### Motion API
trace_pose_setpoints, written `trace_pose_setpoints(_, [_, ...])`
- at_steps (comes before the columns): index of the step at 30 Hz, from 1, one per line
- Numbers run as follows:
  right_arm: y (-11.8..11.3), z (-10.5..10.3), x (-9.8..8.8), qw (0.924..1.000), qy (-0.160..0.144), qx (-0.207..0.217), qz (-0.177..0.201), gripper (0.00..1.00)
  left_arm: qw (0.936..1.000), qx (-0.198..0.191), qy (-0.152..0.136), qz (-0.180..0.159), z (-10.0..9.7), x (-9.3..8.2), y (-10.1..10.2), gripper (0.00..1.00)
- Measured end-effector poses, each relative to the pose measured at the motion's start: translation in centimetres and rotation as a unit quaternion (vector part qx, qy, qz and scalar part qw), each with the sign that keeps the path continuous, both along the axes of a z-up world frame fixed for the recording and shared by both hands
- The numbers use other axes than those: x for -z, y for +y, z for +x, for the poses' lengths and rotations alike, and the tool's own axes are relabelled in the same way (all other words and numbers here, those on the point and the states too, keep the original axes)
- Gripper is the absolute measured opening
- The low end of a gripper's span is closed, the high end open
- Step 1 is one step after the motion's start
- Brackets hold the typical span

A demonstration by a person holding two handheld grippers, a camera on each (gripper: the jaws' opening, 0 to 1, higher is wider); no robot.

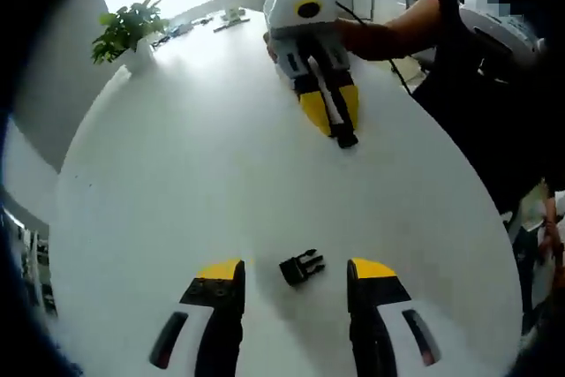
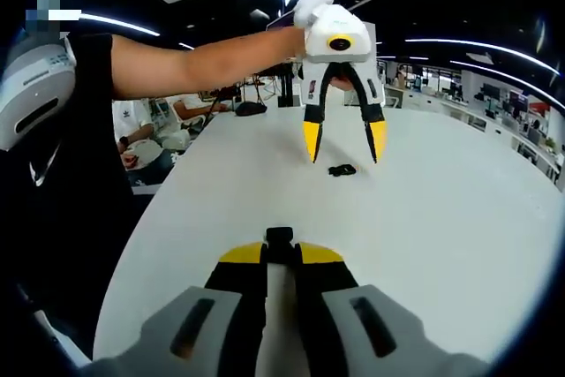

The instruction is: Snap the two parts of the plastic buckle together until the buckle closes and remains connected.

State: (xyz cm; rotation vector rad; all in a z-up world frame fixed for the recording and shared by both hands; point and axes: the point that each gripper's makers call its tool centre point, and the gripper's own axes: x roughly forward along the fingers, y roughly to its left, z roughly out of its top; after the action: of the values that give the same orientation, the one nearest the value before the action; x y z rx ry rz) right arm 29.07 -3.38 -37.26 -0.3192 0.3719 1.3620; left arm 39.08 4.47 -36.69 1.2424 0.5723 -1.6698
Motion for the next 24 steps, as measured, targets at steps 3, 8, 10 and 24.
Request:
trace_pose_setpoints(3, [0.0, 0.1, 0.0, 1.0000, 0.000, 0.001, -0.001, 0.10, 0.9965, 0.045, -0.056, 0.042, 0.4, 0.0, 0.4, 0.46])
trace_pose_setpoints(8, [0.0, 0.2, 0.0, 1.0000, 0.000, 0.002, -0.001, 0.10, 0.9862, 0.105, -0.094, 0.087, 0.1, -0.2, 0.5, 0.31])
trace_pose_setpoints(10, [0.0, 0.2, 0.0, 1.0000, -0.001, 0.003, -0.001, 0.10, 0.9855, 0.113, -0.097, 0.082, 0.1, -0.5, 0.0, 0.32])
trace_pose_setpoints(24, [-0.1, 0.3, -0.1, 1.0000, -0.001, 0.001, -0.001, 0.10, 0.9629, 0.197, -0.141, 0.118, -0.3, 0.7, 0.1, 0.21])
